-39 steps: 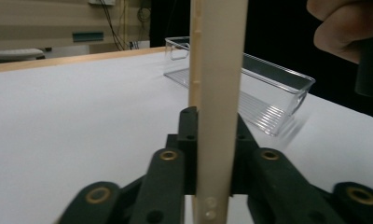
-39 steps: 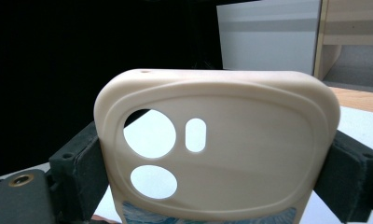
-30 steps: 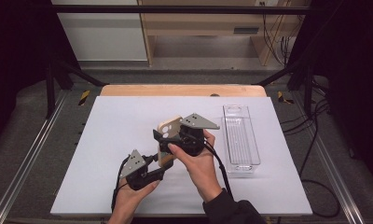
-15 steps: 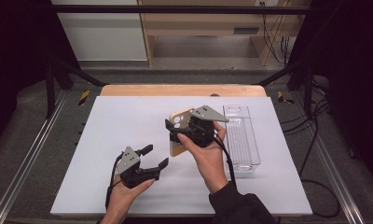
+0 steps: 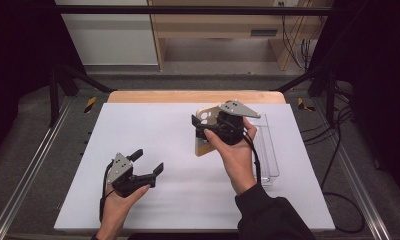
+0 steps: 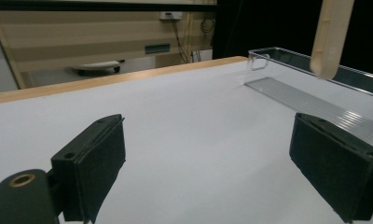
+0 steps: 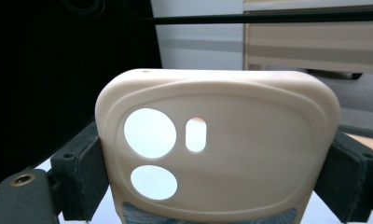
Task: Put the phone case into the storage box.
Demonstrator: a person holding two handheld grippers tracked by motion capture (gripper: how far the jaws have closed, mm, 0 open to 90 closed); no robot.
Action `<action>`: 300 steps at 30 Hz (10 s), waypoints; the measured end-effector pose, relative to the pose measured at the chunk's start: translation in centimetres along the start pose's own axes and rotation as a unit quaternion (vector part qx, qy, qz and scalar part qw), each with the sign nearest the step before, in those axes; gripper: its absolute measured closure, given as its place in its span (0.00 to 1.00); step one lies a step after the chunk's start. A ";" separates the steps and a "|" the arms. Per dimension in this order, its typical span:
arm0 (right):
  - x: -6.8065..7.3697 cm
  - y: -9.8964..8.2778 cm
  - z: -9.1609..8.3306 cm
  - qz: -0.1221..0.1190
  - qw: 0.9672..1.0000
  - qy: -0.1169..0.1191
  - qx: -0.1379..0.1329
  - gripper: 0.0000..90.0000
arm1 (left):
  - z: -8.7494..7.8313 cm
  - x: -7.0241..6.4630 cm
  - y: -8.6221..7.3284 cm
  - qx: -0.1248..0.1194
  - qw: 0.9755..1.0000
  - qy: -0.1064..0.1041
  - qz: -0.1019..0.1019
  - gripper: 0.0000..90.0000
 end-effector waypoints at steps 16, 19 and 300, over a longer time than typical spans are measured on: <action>-7.3 1.4 -1.1 0.022 0.995 -0.090 -0.026 0.13 | -2.8 3.8 -1.7 -0.008 0.998 0.057 -0.033 0.05; -8.3 1.7 -1.2 0.019 0.994 -0.104 -0.031 0.13 | -3.2 4.1 -2.0 -0.010 0.998 0.060 -0.034 0.03; -17.2 -2.8 6.3 0.049 0.978 -0.205 0.012 0.05 | -2.7 4.3 -2.0 -0.038 0.999 0.018 -0.003 0.03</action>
Point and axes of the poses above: each handheld gripper's, and its own axes: z roughly forward along the jaws, y roughly out of its top, x roughly to its left, the point moved 3 cm from there along z, roughly forward along the jaws, and after that the axes turned 14 degrees about x, right-handed, at the moved point
